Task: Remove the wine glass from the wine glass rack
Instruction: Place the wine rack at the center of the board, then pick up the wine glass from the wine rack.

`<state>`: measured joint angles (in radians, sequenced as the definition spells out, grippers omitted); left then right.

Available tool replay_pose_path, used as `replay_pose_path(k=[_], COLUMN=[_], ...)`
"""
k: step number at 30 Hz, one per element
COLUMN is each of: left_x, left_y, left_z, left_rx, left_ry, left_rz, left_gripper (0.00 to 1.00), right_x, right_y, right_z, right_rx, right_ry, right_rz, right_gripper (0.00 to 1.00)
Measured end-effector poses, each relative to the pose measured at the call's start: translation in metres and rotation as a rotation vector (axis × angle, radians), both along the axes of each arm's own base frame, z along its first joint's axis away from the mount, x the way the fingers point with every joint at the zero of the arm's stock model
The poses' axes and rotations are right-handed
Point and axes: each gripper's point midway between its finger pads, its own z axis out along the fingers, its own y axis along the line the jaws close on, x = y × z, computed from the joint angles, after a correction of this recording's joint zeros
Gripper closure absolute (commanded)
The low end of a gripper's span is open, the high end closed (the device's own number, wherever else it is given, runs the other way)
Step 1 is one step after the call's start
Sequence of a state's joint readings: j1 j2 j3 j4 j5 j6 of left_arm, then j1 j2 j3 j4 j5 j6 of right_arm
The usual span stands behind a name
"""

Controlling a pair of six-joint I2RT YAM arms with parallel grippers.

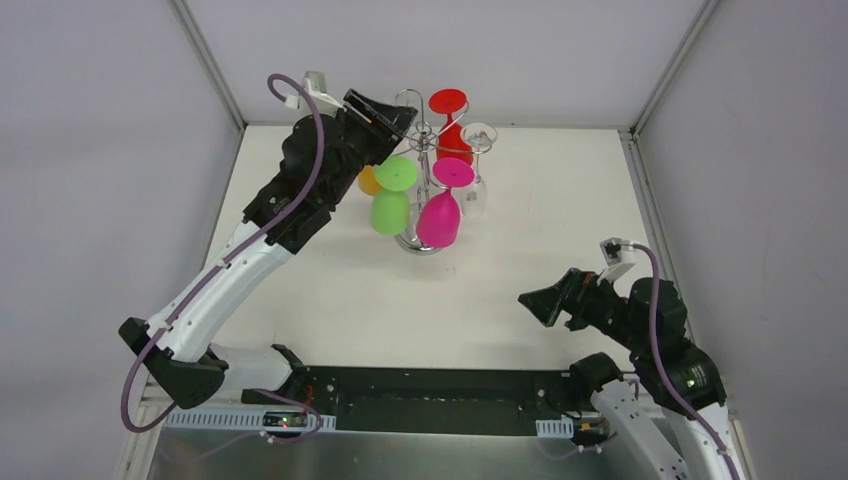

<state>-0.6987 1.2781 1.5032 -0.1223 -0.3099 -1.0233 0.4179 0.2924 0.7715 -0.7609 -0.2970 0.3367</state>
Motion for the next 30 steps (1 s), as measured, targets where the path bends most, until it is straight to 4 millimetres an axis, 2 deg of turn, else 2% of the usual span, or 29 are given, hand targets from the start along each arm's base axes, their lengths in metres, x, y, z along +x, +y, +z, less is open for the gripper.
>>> replay_pose_path(k=[3, 10, 17, 19, 25, 27, 30], left_x=[-0.013, -0.043, -0.071, -0.079, -0.1, -0.108, -0.122], left_y=[0.008, 0.022, 0.032, 0.034, 0.046, 0.052, 0.061], left_z=[0.006, 0.005, -0.012, -0.024, -0.051, -0.056, -0.062], left_rx=[0.032, 0.134, 0.282, 0.337, 0.457, 0.484, 0.52], left_ry=[-0.017, -0.037, -0.04, -0.033, -0.03, -0.043, -0.071], left_rz=[-0.02, -0.082, -0.172, -0.202, -0.262, -0.274, -0.297], left_gripper=[0.51, 0.44, 0.42, 0.35, 0.34, 0.24, 0.23], right_x=[0.002, 0.007, 0.021, 0.027, 0.045, 0.052, 0.064], right_y=[0.001, 0.004, 0.01, 0.013, 0.023, 0.028, 0.036], right_z=[0.009, 0.023, 0.042, 0.045, 0.05, 0.055, 0.069], right_rx=[0.002, 0.0, -0.016, -0.022, -0.001, 0.023, 0.079], right_ry=[-0.003, 0.003, 0.033, 0.047, 0.098, 0.108, 0.114], right_rz=[0.003, 0.008, 0.007, 0.006, -0.009, -0.016, -0.03], right_gripper=[0.01, 0.01, 0.01, 0.01, 0.01, 0.01, 0.01])
